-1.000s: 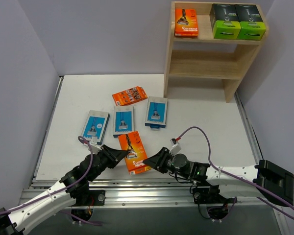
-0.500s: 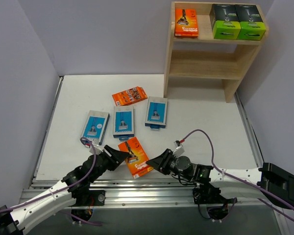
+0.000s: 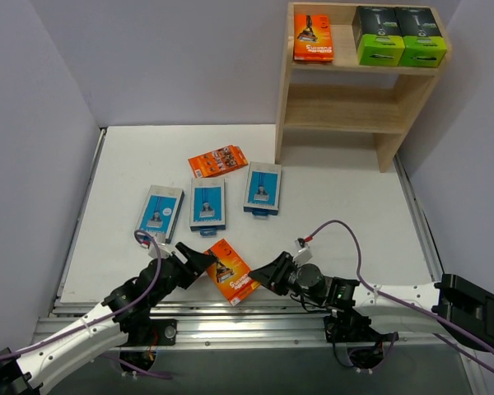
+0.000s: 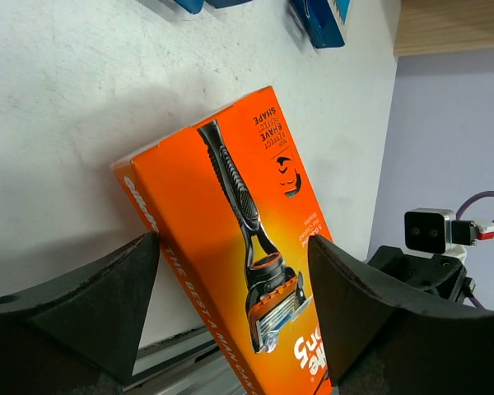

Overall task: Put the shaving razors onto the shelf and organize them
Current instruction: Pass the shaving razor from the left arm to the right, then place the shaving razor onto shelf

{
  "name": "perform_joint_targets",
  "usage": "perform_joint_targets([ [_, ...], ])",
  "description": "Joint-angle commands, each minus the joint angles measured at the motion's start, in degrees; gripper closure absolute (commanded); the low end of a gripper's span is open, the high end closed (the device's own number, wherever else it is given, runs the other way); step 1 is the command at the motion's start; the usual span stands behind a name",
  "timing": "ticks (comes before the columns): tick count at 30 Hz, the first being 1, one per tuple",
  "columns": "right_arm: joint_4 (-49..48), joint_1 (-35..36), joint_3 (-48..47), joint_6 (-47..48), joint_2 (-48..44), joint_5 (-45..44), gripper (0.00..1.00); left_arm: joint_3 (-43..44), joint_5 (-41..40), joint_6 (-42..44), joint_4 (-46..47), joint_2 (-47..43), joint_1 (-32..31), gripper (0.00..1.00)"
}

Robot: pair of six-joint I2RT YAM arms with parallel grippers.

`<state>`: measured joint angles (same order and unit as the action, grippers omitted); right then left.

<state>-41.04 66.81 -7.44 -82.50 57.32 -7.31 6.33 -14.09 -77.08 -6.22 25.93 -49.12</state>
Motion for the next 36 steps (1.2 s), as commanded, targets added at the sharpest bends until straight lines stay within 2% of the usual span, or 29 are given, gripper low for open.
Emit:
perform_joint_targets([
  [1,-2.73,0.34,0.5,-1.87,-2.47,-2.71,1.0,4.65,-0.42,2.72,-4.67,-1.67,0.61,0.19],
  [12,4.47,-0.1,0.94,-3.11,-10.03,-6.75,1.0,14.06,-5.24,12.64,-19.08,-5.98,0.78,0.09],
  [15,5.96,-0.62,0.85,-3.19,-11.17,-6.84,1.0,16.6,-6.04,16.06,-20.32,-5.9,0.78,0.03],
  [20,7.9,-2.55,-0.63,-2.67,-13.63,-6.84,1.0,21.7,-8.5,21.7,-22.25,-3.7,0.87,0.06],
  [26,12.82,-8.0,-6.26,2.16,-13.9,-2.72,1.0,30.22,-9.29,33.82,-20.51,-0.8,0.78,0.05],
  [28,15.27,-9.67,-10.03,4.79,-13.47,-1.4,1.0,33.9,-9.64,38.3,-19.36,-0.27,0.96,0.21],
  [29,16.24,-11.07,-11.44,5.76,-13.38,-0.69,1.0,35.32,-10.77,39.45,-19.27,0.08,0.96,0.25],
  [30,18.51,-11.69,-14.76,6.9,-13.2,-0.51,1.0,36.81,-11.4,42.07,-19.36,0.6,0.96,0.24],
  [33,23.17,-14.5,-22.66,11.73,-12.06,-0.16,1.0,42.88,-14.2,47.96,-19.71,4.46,0.96,0.04],
  [35,25.12,-15.91,-26.9,15.15,-10.48,0.01,1.0,47.34,-15.7,51.22,-19.71,6.49,0.96,0.02],
  [36,26.35,-17.31,-28.84,16.04,-9.78,0.36,1.0,48.68,-16.4,54.89,-19.19,7.37,0.96,0.04],
])
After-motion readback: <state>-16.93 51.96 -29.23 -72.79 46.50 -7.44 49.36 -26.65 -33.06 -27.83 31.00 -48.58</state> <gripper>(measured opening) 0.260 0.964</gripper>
